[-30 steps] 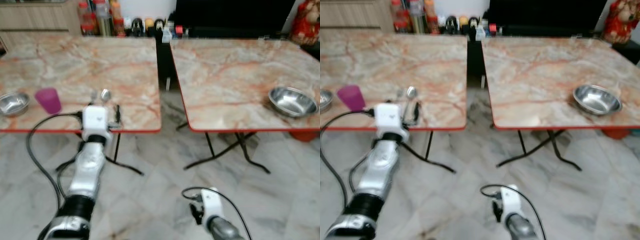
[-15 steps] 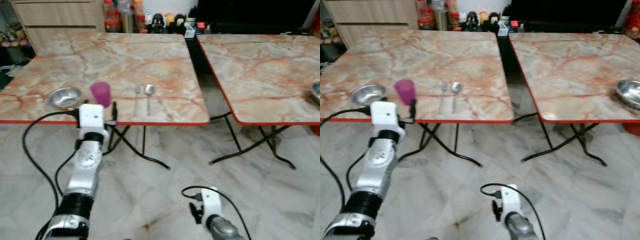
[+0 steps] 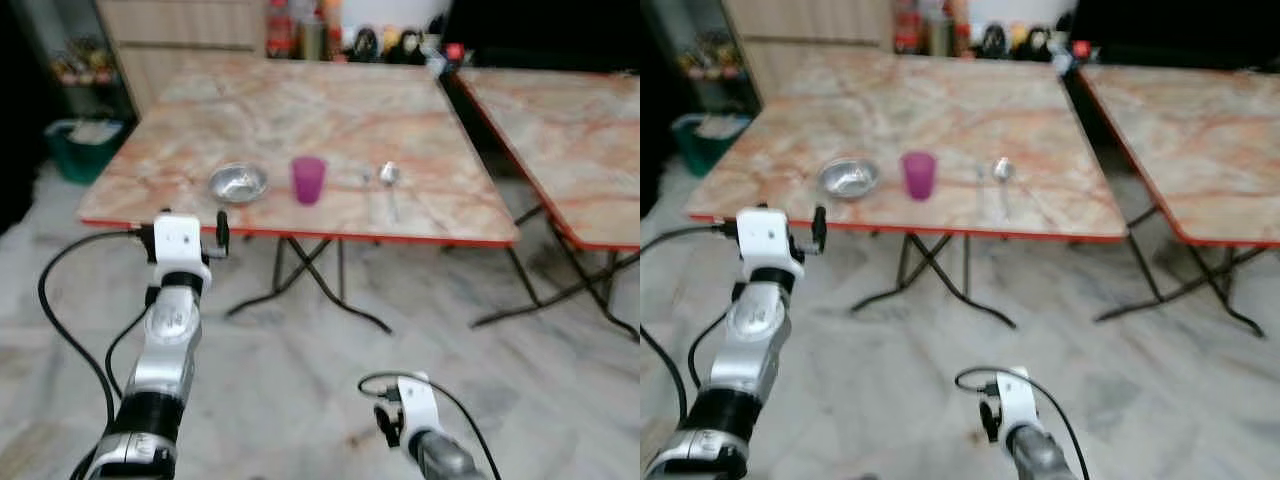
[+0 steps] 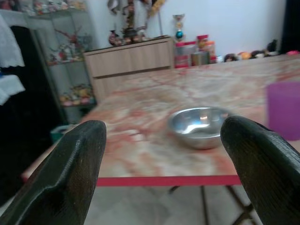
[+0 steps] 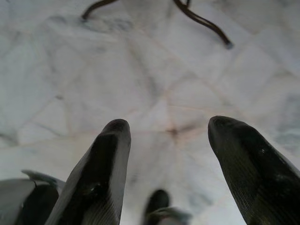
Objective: Setting the table
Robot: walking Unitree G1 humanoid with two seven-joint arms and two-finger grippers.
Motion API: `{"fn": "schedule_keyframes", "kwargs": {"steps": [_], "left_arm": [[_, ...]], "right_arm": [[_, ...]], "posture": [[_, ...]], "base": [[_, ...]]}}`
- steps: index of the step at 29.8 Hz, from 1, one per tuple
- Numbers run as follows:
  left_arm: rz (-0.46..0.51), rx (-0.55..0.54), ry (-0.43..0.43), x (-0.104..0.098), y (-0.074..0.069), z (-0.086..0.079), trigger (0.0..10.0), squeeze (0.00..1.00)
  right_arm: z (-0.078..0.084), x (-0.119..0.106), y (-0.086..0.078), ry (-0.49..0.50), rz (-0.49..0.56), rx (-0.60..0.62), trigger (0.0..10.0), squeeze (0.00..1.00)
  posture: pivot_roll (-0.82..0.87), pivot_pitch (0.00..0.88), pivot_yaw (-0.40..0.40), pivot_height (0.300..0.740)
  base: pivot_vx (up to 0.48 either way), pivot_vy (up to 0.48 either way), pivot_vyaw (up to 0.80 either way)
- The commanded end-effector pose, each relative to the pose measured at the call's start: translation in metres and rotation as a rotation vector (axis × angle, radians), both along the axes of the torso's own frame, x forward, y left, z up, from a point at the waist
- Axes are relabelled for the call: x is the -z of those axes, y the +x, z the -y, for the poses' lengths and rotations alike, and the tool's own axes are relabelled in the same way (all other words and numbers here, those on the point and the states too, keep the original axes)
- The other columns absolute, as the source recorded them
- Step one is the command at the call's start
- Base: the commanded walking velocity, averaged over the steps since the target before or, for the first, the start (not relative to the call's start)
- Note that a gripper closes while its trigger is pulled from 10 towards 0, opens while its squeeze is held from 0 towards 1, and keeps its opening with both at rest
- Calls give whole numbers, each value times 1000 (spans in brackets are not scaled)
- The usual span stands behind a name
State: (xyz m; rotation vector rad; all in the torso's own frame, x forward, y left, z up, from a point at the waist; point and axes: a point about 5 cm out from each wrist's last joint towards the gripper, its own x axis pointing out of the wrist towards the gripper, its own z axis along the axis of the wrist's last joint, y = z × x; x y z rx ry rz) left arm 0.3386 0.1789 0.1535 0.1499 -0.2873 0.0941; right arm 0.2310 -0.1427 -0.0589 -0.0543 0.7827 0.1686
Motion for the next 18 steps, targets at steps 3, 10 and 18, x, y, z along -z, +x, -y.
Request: {"fn": "schedule_keyframes", "kwargs": {"steps": [3,10,18], "left_arm": [[-8,18,-2,-1,2,9,10000,0],[0,24,-33,-3,3,10,10000,0],[0,26,-42,-5,3,10,10000,0]], "right_arm": [[12,4,-6,-19,-23,25,10000,0],[10,3,-4,-8,-19,26,10000,0],[10,3,-6,-12,-20,19,10000,0]], "posture": [[137,65,-37,715],[139,65,-36,715],[139,71,-34,715]], "base": [[0,0,0],[0,0,0],[0,0,0]]}}
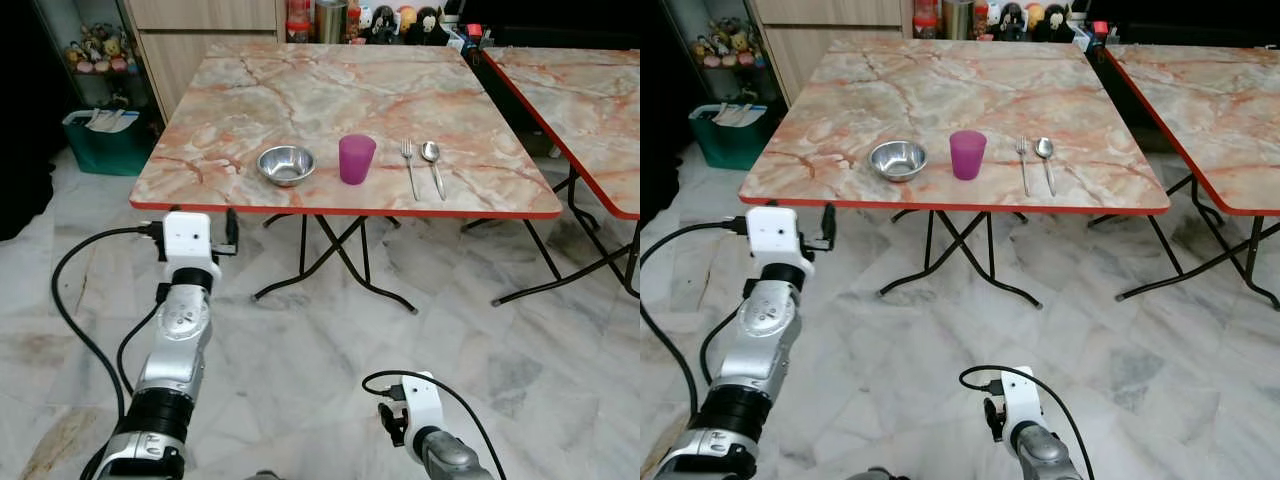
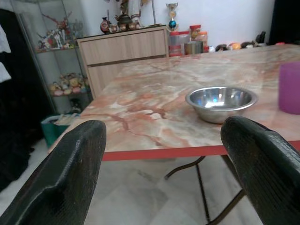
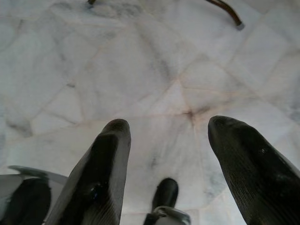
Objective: Setting the table
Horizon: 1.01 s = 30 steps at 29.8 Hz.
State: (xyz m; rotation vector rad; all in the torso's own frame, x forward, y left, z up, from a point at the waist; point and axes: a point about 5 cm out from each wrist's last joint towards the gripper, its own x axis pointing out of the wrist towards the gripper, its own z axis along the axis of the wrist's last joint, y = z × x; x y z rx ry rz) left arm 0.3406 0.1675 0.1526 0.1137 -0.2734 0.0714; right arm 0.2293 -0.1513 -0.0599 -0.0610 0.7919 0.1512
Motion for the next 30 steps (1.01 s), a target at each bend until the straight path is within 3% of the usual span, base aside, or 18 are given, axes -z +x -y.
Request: {"fn": "schedule_keyframes", "kwargs": {"steps": [1,8,30], "left_arm": [[14,-2,-6,-6,1,-2,10000,0],[15,6,0,-7,2,0,10000,0],[16,15,9,-9,3,1,10000,0]], "right_arm": [[1,3,-4,-1,-12,4,10000,0],[1,3,-5,-11,-11,-7,10000,0],[-1,3,-5,-15,-10,-16,10000,0]], "posture": [[139,71,-34,715],[138,63,-31,715],[139,67,-27,715]], "base": [[0,0,0],[0,0,408],[37,0,71]]}}
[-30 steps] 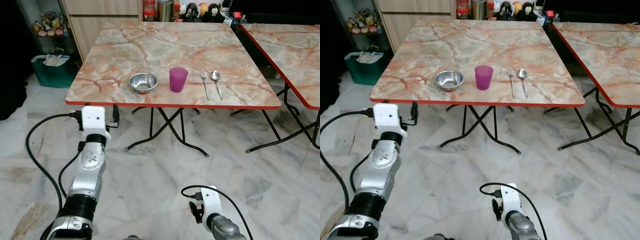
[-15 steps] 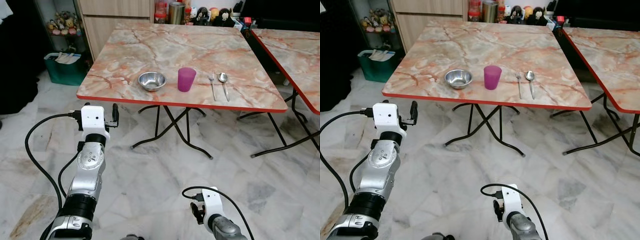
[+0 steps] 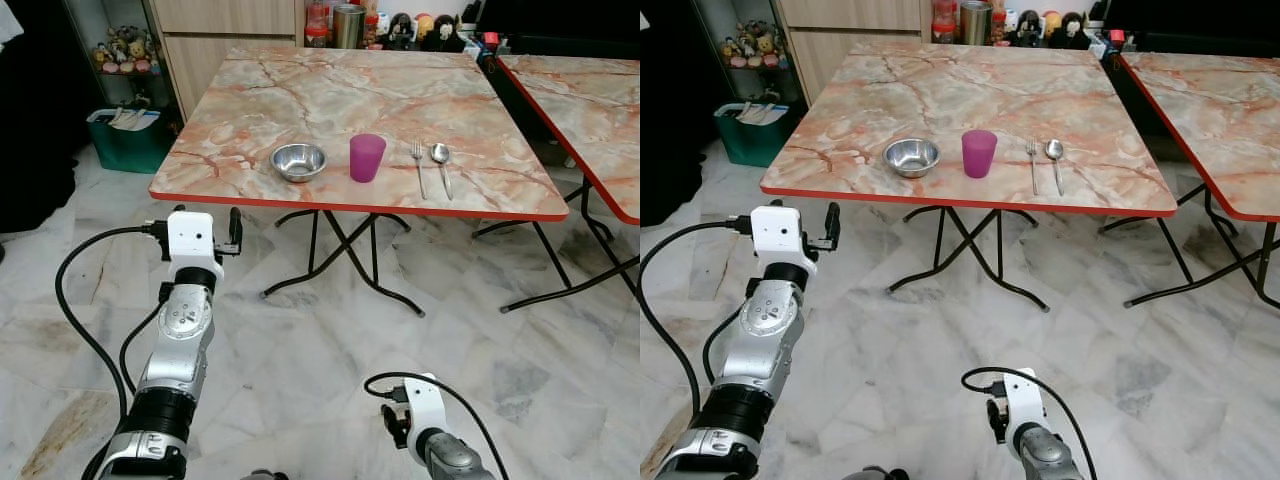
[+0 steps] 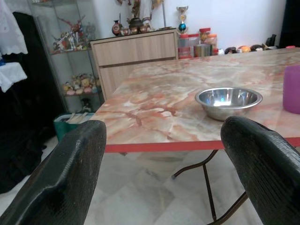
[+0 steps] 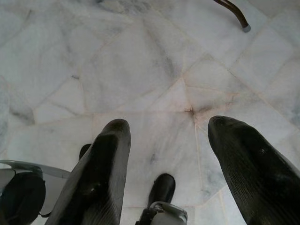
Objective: Setting the table
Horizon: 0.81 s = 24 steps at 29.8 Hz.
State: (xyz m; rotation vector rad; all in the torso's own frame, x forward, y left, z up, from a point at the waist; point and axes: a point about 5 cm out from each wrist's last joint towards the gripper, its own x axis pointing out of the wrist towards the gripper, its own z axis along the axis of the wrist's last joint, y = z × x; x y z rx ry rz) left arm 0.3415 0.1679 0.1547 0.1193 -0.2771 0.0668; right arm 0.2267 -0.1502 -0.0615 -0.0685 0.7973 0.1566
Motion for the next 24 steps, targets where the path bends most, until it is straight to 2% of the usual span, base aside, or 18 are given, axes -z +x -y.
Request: {"fn": "schedule_keyframes", "kwargs": {"steps": [1,3,15,24], "left_arm": [[12,11,2,-7,3,1,10000,0],[11,12,10,-8,3,0,10000,0],[11,11,9,-9,3,0,10000,0],[15,14,13,-11,4,0,10000,0]], "right_arm": [[0,2,-3,-5,-10,-1,10000,0],[0,2,-3,15,-12,25,10000,0],[-3,1,-2,-2,-3,-12,10000,0],[-4,1,-2,20,-7,10,10000,0]], "posture": [[140,66,-25,715],[140,69,-22,715],[145,68,-22,715],[147,67,-19,715]], "base": [[274,0,638],[281,0,0],[284,0,0],[289,0,0]]}}
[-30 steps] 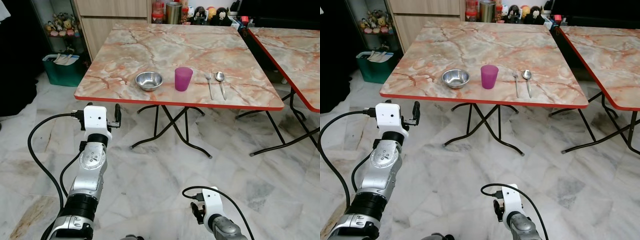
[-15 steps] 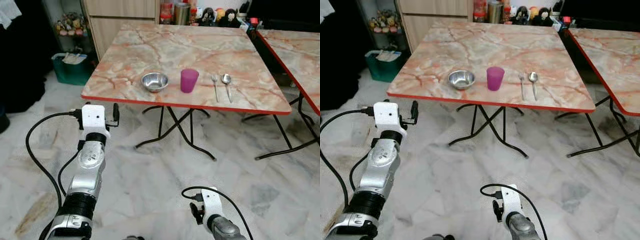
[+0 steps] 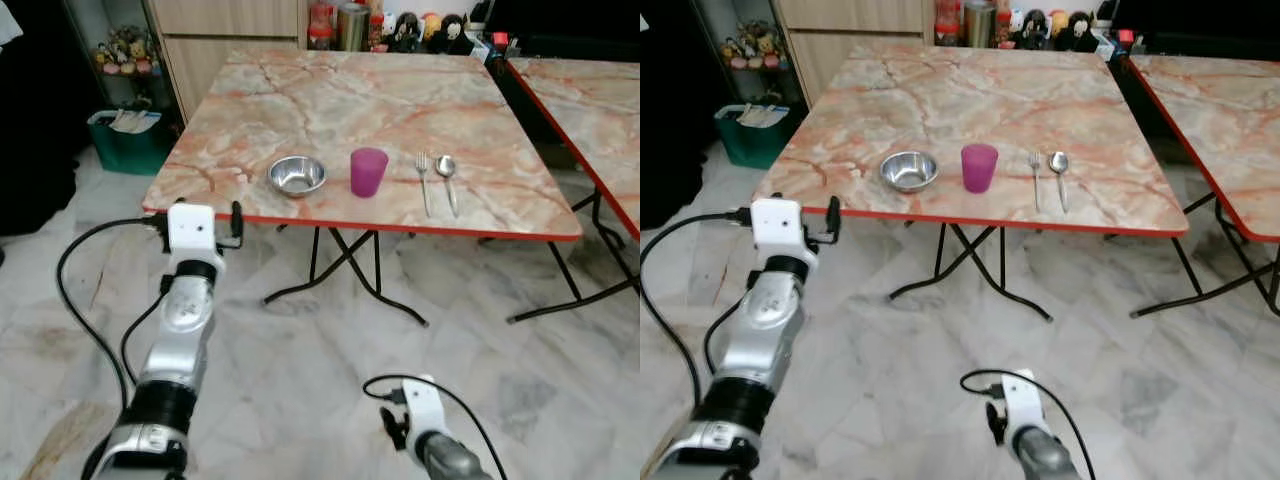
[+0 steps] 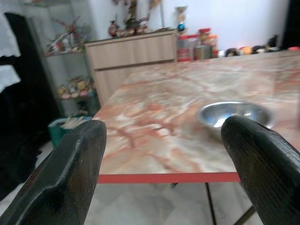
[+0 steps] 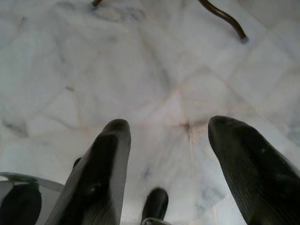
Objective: Setting the table
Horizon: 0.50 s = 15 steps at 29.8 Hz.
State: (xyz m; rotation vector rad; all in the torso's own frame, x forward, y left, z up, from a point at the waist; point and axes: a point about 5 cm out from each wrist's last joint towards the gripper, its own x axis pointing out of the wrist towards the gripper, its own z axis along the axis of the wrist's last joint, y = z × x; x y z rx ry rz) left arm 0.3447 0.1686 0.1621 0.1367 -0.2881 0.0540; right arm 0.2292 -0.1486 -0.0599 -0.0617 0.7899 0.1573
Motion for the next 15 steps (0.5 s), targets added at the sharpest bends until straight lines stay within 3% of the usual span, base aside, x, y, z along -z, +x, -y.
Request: {"fn": "schedule_keyframes", "kwargs": {"steps": [1,15], "left_arm": [[6,3,-7,-3,1,0,10000,0],[6,13,1,-5,2,1,10000,0]], "right_arm": [[-2,3,-4,13,-14,8,10000,0],[-4,3,-5,19,-20,10,10000,0]], "posture": [[147,67,-19,715],[150,66,-14,715]], "base": [[289,0,0],[290,0,0]]}}
